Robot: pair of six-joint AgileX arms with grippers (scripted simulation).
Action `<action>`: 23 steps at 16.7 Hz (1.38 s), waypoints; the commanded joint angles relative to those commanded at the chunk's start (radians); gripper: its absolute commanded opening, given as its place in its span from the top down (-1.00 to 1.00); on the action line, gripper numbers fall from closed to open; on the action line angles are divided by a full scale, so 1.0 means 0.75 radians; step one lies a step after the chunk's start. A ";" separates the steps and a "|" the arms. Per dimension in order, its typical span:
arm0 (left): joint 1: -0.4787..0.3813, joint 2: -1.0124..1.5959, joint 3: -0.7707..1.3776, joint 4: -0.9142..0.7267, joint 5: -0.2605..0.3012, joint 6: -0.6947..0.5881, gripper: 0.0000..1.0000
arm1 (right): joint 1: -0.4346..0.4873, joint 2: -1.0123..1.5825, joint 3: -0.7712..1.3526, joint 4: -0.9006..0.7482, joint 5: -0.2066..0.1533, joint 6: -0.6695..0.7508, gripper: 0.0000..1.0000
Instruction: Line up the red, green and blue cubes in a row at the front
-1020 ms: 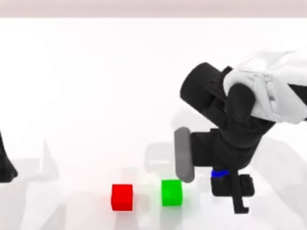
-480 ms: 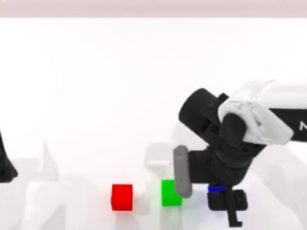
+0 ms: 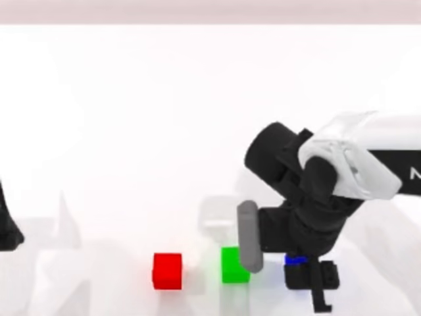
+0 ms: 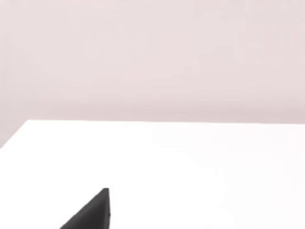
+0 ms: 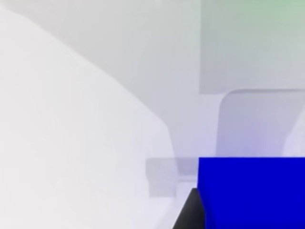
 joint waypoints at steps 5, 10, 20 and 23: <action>0.000 0.000 0.000 0.000 0.000 0.000 -1.00 | 0.000 0.000 0.000 0.000 0.000 0.000 -0.81; 0.000 0.000 0.000 0.000 0.000 0.000 -1.00 | 0.000 0.000 0.000 0.000 0.000 0.000 -1.00; 0.000 0.000 0.000 0.000 0.000 0.000 -1.00 | 0.000 -0.051 0.107 -0.164 -0.001 -0.003 -1.00; 0.000 0.000 0.000 0.000 0.000 0.000 -1.00 | 0.006 -0.105 0.204 -0.325 -0.001 -0.009 -1.00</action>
